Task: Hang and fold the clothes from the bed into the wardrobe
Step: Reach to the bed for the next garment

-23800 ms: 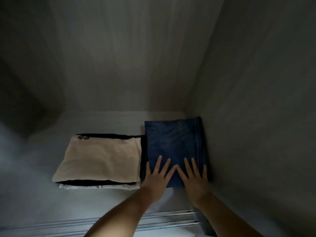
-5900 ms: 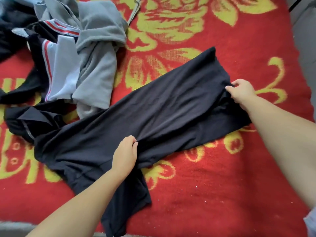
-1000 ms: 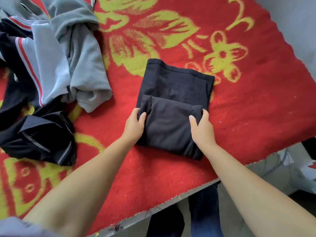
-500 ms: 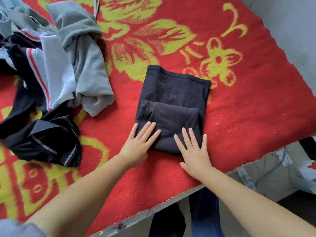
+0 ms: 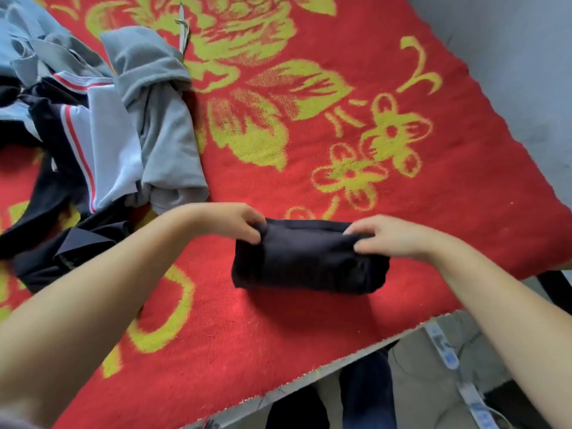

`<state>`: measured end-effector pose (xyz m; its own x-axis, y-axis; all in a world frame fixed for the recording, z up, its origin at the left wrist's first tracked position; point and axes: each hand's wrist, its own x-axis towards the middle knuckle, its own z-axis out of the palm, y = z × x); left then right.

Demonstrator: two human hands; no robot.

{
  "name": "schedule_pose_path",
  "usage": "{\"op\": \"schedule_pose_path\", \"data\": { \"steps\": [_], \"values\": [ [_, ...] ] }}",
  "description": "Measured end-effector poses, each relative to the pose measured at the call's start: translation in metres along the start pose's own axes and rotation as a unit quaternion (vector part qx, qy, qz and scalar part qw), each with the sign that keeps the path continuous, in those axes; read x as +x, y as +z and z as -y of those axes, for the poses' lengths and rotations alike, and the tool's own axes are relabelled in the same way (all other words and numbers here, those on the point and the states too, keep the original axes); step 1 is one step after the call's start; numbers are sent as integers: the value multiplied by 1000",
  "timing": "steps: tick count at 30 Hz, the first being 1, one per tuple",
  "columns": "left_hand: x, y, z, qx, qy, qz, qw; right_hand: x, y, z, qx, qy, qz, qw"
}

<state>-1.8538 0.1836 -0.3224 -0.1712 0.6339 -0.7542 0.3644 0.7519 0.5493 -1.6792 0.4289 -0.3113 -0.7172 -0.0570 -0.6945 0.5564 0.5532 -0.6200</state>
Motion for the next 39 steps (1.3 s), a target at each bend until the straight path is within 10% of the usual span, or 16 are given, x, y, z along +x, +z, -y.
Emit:
{"op": "schedule_pose_path", "data": {
  "steps": [4,7,10,14,24,39],
  "values": [
    [52,0,23,-224,-76,-274,932,53,-8,-22,-6,21,-268,963],
    [74,39,31,-98,-163,-393,900,77,28,-27,-131,95,-236,958],
    [65,87,22,95,-83,-485,865,65,80,-20,-281,66,-304,908],
    [48,146,25,311,77,-378,868,44,134,-25,-403,-35,-239,883],
    [55,115,-3,302,-97,-254,914,58,79,3,-409,53,-122,903],
    [-222,-19,-78,209,-206,-395,871,-66,0,278,-492,-132,-162,845]
  ]
}}
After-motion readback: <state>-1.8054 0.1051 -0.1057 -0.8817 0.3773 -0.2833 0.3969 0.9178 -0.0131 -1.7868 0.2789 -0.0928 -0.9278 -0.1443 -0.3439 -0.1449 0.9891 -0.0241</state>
